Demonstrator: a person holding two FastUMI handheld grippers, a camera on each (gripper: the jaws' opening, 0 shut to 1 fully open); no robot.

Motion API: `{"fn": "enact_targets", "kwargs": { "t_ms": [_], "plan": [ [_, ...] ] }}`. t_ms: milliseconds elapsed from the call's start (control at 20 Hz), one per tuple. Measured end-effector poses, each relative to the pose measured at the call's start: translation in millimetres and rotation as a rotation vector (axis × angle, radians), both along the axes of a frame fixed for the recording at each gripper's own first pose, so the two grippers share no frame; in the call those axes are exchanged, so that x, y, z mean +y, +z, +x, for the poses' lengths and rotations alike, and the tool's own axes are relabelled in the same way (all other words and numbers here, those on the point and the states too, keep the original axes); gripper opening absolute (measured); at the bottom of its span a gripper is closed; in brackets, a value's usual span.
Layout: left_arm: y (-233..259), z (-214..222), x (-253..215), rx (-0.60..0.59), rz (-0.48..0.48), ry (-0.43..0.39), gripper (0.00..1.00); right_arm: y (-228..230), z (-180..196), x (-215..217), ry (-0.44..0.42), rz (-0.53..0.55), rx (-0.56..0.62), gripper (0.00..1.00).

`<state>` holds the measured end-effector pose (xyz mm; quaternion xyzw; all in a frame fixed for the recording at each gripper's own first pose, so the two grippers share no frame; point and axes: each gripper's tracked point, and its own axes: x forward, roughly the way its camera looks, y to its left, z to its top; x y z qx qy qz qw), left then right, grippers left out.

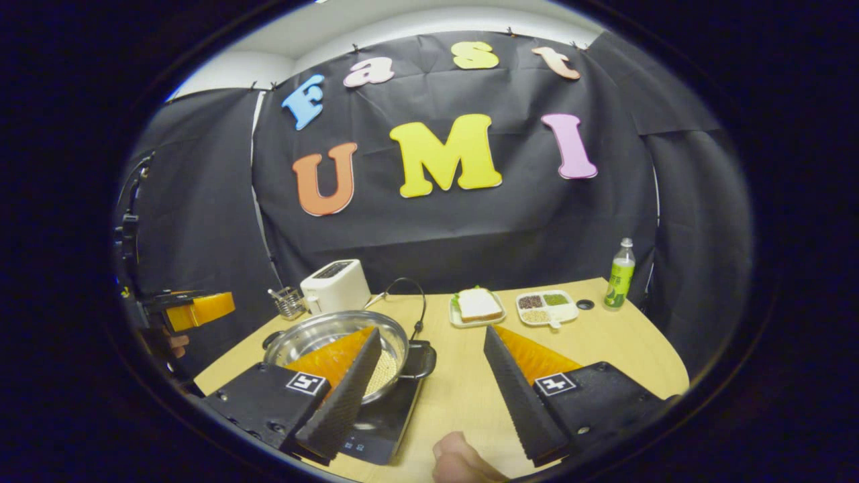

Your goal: First push the handle of the pot to place it horizontally, then grasp the pot with both hands and set it on the induction cooktop.

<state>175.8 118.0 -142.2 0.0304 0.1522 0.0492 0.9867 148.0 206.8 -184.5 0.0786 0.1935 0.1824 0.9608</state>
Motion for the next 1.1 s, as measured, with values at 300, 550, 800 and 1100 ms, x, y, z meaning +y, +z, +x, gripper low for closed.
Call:
{"fn": "enact_targets", "kwargs": {
  "t_ms": [300, 550, 800, 1100],
  "plan": [
    [71, -50, -30, -0.123, -0.026, -0.028, 0.96, 82, -44, -89, -0.119, -0.003, -0.129, 0.96],
    [109, -95, -57, -0.218, -0.017, -0.076, 0.96, 136, -86, -163, -0.219, -0.099, -0.261, 0.96],
    [124, -140, -75, -0.28, -0.039, -0.056, 0.96, 151, -136, -198, -0.236, -0.025, -0.301, 0.96],
    [108, -197, -94, -0.348, -0.049, -0.061, 0.95, 140, -177, -228, -0.262, -0.045, -0.362, 0.96]
  ]
}}
